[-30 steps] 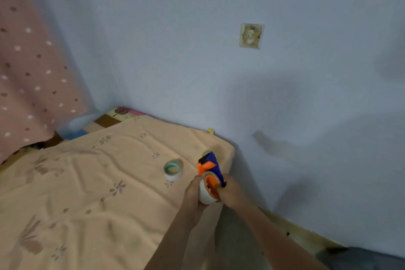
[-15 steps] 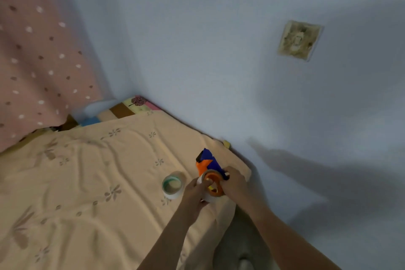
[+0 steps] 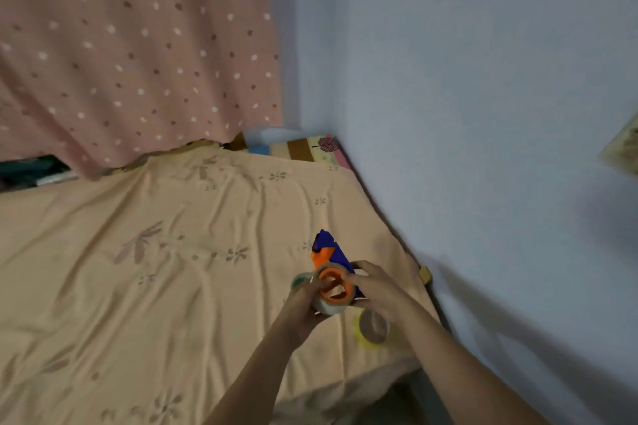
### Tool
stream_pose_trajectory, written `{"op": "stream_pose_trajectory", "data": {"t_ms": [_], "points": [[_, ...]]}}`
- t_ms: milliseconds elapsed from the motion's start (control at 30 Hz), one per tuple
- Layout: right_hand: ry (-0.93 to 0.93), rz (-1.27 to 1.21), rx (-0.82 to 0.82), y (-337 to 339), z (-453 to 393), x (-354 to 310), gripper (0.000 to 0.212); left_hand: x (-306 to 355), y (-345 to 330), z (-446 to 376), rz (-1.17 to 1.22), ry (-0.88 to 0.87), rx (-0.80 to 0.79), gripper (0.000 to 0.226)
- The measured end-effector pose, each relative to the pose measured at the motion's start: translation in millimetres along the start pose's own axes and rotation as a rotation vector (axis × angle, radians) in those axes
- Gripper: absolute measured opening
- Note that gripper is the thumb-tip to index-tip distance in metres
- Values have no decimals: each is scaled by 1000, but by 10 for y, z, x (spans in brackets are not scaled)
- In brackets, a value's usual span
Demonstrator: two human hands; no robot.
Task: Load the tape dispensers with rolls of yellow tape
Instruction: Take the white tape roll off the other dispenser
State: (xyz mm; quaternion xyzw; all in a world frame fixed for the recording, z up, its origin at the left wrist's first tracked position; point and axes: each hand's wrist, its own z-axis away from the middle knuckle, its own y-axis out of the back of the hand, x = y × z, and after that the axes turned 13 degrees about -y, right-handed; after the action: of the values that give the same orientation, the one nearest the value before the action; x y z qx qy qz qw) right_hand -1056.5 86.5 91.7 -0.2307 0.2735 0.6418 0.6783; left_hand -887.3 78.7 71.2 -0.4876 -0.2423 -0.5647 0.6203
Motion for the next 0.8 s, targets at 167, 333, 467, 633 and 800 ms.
{"op": "stream_pose_trajectory", "data": {"t_ms": [167, 333, 467, 633, 800], "points": [[-4, -3, -139, -92, -215, -110, 43, 27, 176, -93, 17, -4, 59, 43], [-34, 22, -143, -145, -333, -207, 47, 74, 293, -261, 12, 12, 57, 43], [-52, 37, -132, -114, -399, -335, 52, 103, 368, -399, 18, 32, 25, 41], [-41, 69, -120, -76, -457, -450, 40, 111, 434, -561, 39, 64, -33, 41], [30, 107, 16, 8, -628, -438, 27, 94, 494, -664, 148, 73, -107, 40]]}}
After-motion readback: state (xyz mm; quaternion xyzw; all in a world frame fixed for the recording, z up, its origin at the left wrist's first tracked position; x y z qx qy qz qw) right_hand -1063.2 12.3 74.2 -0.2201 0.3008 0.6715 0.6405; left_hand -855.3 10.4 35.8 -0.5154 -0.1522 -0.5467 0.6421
